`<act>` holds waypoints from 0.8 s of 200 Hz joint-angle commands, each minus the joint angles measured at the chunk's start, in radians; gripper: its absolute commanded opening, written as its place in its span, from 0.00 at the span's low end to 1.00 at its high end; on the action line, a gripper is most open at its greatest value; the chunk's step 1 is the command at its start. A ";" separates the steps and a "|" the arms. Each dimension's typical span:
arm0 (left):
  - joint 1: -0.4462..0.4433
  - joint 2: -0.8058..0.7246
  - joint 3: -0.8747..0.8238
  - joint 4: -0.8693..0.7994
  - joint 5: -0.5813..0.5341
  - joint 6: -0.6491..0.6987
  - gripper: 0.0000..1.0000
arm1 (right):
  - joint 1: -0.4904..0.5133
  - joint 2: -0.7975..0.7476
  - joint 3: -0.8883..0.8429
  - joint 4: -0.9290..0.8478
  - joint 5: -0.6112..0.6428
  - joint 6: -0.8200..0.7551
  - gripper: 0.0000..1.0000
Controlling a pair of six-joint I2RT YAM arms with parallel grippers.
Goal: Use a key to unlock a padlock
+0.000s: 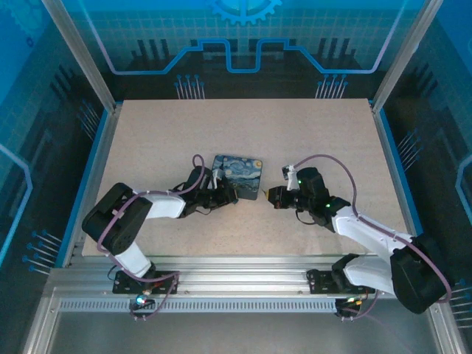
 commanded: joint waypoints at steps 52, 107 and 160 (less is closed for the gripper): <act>-0.034 0.001 -0.117 0.279 -0.117 0.085 0.35 | -0.016 0.098 0.139 -0.182 0.251 -0.030 0.00; -0.048 0.090 -0.166 0.505 -0.117 0.109 0.51 | -0.034 0.272 0.274 -0.205 0.293 -0.084 0.00; -0.056 0.160 -0.229 0.676 -0.168 0.108 0.60 | -0.050 0.392 0.375 -0.215 0.320 -0.106 0.00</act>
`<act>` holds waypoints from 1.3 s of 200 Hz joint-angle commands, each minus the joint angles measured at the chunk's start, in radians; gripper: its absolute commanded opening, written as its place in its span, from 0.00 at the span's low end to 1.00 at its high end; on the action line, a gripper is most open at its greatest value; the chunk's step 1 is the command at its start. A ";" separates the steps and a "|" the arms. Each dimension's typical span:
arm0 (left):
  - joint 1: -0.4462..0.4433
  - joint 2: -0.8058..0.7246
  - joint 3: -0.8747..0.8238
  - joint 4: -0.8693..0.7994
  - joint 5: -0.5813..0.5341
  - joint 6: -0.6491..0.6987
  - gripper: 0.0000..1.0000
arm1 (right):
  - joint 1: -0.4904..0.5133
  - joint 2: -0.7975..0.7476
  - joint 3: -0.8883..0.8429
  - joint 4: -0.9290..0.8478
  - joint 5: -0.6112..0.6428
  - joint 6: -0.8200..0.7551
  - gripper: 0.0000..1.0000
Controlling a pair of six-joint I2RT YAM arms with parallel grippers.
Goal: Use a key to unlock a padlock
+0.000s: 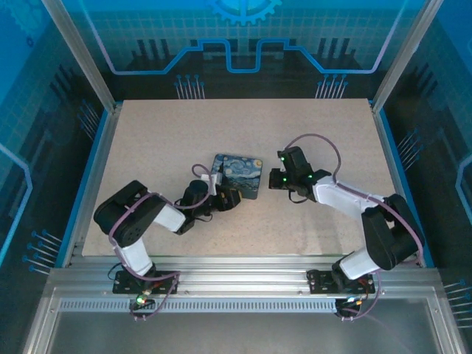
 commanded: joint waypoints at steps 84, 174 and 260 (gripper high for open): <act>-0.026 0.106 -0.061 0.259 0.000 0.090 0.65 | -0.022 0.184 0.165 -0.044 0.026 -0.034 0.00; -0.040 0.205 -0.052 0.418 0.081 0.037 0.50 | 0.011 0.226 0.193 -0.045 0.022 -0.034 0.00; -0.074 0.236 -0.034 0.418 -0.009 0.020 0.63 | 0.036 0.244 0.205 -0.044 0.017 -0.034 0.00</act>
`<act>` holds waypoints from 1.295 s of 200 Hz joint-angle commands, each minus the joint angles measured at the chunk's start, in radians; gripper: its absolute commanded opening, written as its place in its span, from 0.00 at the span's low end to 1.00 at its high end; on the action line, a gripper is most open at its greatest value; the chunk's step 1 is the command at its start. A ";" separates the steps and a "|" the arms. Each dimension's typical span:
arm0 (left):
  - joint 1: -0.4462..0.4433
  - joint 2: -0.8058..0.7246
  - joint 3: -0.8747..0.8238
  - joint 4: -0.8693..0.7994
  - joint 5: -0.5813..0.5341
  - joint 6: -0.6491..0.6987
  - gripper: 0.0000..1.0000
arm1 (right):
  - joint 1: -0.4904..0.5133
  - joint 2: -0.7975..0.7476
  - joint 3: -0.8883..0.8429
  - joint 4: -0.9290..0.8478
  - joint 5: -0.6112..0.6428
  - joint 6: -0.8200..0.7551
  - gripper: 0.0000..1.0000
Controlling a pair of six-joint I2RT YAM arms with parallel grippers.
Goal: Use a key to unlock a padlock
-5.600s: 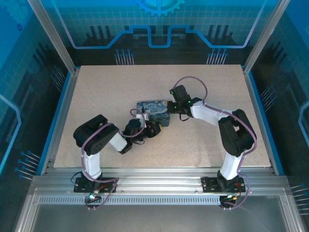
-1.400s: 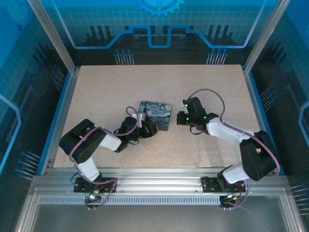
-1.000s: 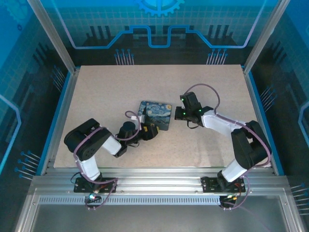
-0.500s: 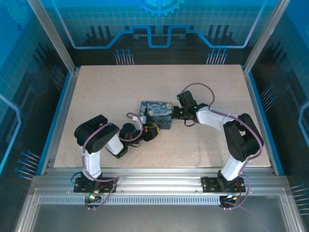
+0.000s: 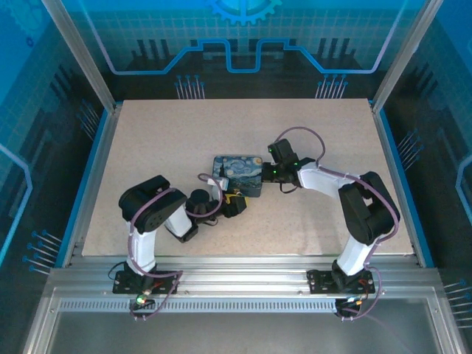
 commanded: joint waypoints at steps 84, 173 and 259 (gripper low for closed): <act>-0.010 0.062 0.031 -0.012 -0.037 -0.079 0.56 | 0.033 0.031 0.041 -0.007 -0.009 -0.004 0.00; -0.010 0.065 0.061 -0.013 0.017 -0.102 0.60 | 0.043 0.041 0.056 -0.009 -0.019 -0.004 0.00; 0.066 0.033 -0.050 -0.013 -0.001 -0.146 0.42 | 0.043 0.038 0.051 -0.001 -0.019 -0.002 0.00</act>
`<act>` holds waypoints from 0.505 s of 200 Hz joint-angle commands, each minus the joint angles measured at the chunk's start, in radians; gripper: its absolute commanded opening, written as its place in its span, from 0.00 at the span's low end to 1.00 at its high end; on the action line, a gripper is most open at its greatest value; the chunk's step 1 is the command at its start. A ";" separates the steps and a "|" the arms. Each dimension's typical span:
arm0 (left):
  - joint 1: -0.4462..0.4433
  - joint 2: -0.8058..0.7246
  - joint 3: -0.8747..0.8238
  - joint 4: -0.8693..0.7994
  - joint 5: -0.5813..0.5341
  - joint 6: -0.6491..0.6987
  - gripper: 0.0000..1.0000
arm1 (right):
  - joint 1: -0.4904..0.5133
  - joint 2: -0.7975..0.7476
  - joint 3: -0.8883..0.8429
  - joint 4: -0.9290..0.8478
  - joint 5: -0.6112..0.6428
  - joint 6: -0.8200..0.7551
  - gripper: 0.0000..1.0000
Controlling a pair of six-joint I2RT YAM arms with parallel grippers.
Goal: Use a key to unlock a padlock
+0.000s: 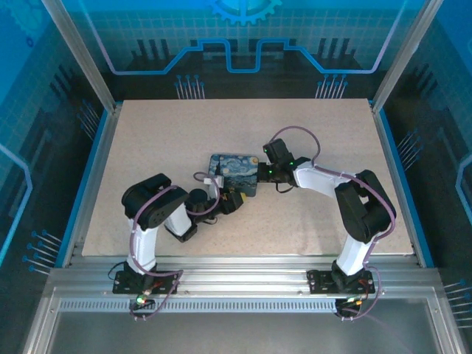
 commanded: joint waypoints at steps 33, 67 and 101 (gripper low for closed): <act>0.049 -0.010 -0.059 -0.064 0.029 -0.021 0.33 | 0.019 0.012 0.017 0.003 -0.011 0.002 0.00; 0.056 -0.004 -0.064 -0.064 0.039 -0.020 0.25 | 0.024 0.014 0.015 0.006 -0.009 0.004 0.00; 0.062 0.007 -0.072 -0.065 0.052 -0.029 0.18 | 0.025 0.014 0.018 0.008 -0.008 0.002 0.00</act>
